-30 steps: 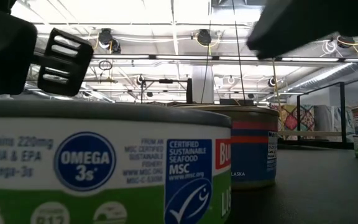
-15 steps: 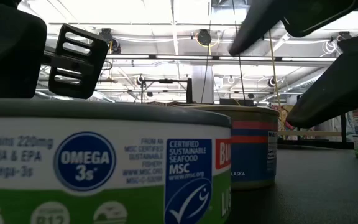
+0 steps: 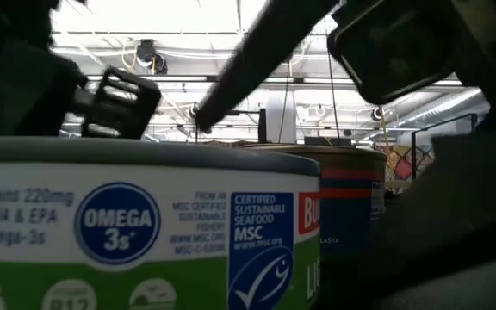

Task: Stack canned seafood by type on shelf
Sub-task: Put the green can on the shelf

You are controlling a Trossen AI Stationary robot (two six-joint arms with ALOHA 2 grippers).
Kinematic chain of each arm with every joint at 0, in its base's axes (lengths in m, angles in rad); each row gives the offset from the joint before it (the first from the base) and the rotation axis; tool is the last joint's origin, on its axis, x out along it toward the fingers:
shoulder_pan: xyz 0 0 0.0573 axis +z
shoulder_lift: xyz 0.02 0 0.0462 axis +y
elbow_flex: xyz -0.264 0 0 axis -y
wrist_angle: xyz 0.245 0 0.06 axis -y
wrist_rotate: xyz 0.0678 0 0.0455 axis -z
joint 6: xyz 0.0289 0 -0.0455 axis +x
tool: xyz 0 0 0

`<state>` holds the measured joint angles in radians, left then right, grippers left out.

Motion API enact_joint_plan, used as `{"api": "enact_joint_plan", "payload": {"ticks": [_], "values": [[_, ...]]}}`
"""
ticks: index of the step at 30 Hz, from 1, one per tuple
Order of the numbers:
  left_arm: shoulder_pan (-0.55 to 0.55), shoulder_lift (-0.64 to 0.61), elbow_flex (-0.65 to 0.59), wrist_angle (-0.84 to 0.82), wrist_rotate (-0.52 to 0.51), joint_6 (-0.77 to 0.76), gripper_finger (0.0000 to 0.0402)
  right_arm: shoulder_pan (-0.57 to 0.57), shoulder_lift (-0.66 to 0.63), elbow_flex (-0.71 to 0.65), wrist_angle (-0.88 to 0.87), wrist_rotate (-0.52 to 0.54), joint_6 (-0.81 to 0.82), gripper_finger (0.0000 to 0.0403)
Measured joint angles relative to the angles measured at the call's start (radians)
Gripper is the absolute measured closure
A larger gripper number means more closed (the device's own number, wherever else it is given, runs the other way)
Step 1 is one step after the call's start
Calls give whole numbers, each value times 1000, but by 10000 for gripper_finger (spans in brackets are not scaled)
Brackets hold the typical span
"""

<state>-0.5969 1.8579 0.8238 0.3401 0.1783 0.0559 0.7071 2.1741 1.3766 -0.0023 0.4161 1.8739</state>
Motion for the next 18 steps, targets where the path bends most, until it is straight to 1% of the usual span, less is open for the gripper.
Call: {"api": "enact_joint_plan", "payload": {"ticks": [4,10,14,18], "values": [[10,58,5,43,-4,-25,367,1,9,-1,-1,18,22,156],[16,148,76,75,13,-50,386,0,11,-1,21,62,8,156],[14,169,99,67,24,-50,393,-1,13,-5,74,93,-40,156],[13,170,103,63,44,-49,394,-2,16,11,79,109,-80,156]]}}
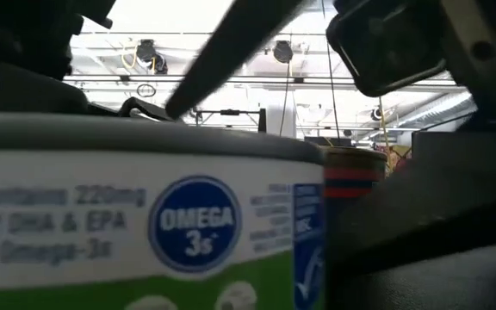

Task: Stack canned seafood by type on shelf
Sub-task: Put the green can on the shelf

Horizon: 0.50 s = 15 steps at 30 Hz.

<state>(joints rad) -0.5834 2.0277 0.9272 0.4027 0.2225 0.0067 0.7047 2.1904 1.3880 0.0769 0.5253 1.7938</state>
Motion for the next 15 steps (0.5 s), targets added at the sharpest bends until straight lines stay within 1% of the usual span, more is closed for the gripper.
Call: {"api": "enact_joint_plan", "payload": {"ticks": [6,15], "values": [[-1,2,0,-17,18,-1,395,0,0,44,-1,0,-49,156],[-1,3,-1,-18,24,-2,395,1,-2,54,-13,-8,-49,156]]}}
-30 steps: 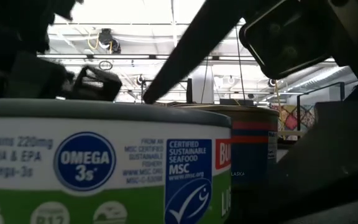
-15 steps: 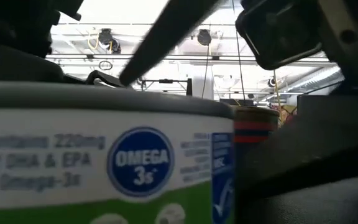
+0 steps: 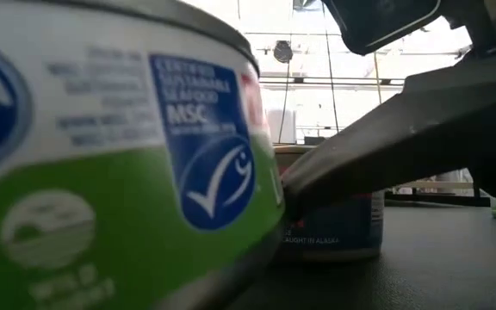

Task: Stack canned seafood by type on shelf
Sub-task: Put the green can on the shelf

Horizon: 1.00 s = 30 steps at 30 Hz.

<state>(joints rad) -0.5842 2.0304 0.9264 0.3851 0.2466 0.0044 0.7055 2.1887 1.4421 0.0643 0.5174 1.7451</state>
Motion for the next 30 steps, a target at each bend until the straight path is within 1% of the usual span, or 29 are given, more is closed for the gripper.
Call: {"api": "enact_joint_plan", "payload": {"ticks": [8,12,18,26,30], "values": [[1,0,0,0,0,-3,395,4,-24,6,4,13,-13,156],[2,0,-1,1,3,-4,395,5,-38,7,16,36,-28,156],[5,0,-2,10,12,-23,395,-2,-37,6,-9,46,-60,156],[17,1,-3,27,26,-26,395,-7,-40,6,-8,106,-94,156],[25,3,-2,53,33,-31,395,-15,-40,6,1,115,-111,156]]}}
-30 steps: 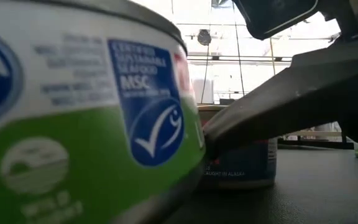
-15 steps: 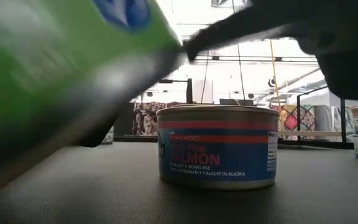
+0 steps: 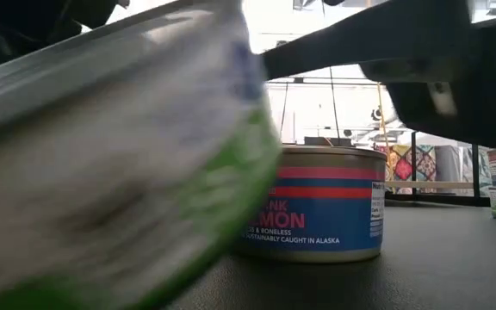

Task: Stack canned seafood by type on shelf
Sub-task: Put the green can on the shelf

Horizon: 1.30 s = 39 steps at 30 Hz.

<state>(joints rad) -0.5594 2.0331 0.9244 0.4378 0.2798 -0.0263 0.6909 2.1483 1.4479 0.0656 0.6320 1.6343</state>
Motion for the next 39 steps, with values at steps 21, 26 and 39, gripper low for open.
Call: {"api": "enact_joint_plan", "payload": {"ticks": [21,26,39], "values": [[97,2,31,-11,-56,-73,395,-19,-113,-2,-193,53,-221,156],[95,1,33,-26,-46,-73,395,16,-146,-3,-239,78,-250,156],[91,0,33,-32,-36,-72,395,63,-121,21,-253,81,-336,156]]}}
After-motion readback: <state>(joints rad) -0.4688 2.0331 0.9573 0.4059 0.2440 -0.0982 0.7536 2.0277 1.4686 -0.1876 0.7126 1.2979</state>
